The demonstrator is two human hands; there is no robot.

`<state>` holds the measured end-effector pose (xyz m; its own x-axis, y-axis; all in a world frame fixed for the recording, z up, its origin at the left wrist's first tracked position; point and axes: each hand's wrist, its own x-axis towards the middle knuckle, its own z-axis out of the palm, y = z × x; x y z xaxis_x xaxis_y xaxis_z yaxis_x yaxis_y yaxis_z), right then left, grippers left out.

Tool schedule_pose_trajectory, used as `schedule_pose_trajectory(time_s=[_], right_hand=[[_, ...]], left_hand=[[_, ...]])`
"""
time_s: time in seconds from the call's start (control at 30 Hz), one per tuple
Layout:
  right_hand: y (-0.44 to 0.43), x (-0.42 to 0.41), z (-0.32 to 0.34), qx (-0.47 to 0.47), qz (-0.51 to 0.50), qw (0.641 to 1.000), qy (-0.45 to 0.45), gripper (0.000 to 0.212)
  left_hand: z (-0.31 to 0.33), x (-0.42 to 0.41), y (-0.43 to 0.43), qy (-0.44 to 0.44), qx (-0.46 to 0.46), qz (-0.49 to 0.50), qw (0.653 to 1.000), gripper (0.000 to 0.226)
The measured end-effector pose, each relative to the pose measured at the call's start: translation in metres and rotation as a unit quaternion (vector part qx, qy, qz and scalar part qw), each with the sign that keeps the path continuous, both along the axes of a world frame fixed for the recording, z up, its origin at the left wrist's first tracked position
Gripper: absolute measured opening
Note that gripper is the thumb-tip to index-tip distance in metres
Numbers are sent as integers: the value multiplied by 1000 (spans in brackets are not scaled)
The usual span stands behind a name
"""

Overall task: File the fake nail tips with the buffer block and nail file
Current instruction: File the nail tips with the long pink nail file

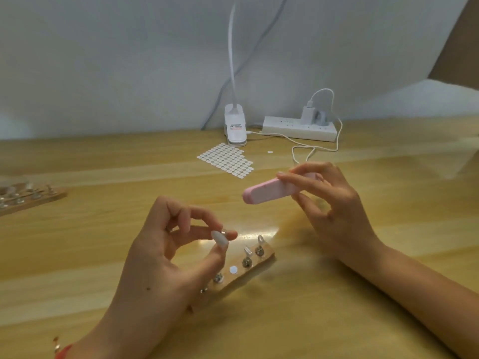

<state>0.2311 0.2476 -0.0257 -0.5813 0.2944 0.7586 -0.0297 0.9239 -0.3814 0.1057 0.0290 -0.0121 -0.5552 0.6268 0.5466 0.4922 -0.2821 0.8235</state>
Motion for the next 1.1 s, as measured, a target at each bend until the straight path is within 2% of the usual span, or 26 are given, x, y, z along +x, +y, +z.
schedule_pose_trajectory(time_s=[0.1, 0.27, 0.47, 0.97, 1.1], right_hand=[[-1, -1, 0, -17, 3, 1000, 0, 59], [0, 1, 1, -30, 16, 999, -11, 57], [0, 2, 1, -37, 24, 999, -17, 59], [-8, 1, 2, -39, 37, 998, -23, 56], [-10, 0, 2, -32, 36, 999, -24, 57]], left_hand=[[1, 4, -1, 36, -25, 19, 999, 37], [-4, 7, -3, 142, -150, 54, 977, 37], [-9, 7, 0, 155, -223, 33, 962, 36], [-5, 5, -4, 222, -255, 67, 939, 38], [-4, 4, 0, 273, -249, 98, 924, 33]])
